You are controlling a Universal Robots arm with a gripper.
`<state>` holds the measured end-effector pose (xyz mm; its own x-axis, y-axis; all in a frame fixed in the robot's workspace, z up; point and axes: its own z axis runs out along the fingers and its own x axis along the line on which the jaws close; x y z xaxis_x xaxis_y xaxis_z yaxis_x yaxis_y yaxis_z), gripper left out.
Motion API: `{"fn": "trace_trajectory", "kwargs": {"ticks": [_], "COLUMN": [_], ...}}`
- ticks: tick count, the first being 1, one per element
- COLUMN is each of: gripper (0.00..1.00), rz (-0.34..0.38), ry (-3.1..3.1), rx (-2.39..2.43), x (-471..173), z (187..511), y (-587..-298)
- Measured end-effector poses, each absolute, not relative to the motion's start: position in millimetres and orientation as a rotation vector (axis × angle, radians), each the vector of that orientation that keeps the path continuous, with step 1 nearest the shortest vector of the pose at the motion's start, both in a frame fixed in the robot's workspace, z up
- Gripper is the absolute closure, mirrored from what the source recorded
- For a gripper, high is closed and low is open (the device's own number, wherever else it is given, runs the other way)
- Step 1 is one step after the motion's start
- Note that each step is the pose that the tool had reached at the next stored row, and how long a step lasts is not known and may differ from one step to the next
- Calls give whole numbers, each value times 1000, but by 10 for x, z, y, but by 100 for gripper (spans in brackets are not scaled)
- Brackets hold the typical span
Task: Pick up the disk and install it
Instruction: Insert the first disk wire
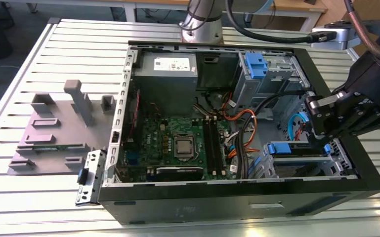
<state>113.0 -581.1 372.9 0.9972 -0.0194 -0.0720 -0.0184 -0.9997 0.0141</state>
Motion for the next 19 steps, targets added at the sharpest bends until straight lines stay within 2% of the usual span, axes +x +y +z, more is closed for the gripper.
{"fn": "trace_trajectory", "kwargs": {"ticks": [19], "gripper": [89], "rz": [-112], "ry": [32], "rx": [3125], "x": [1130], "z": [3729], "y": [-5811]}}
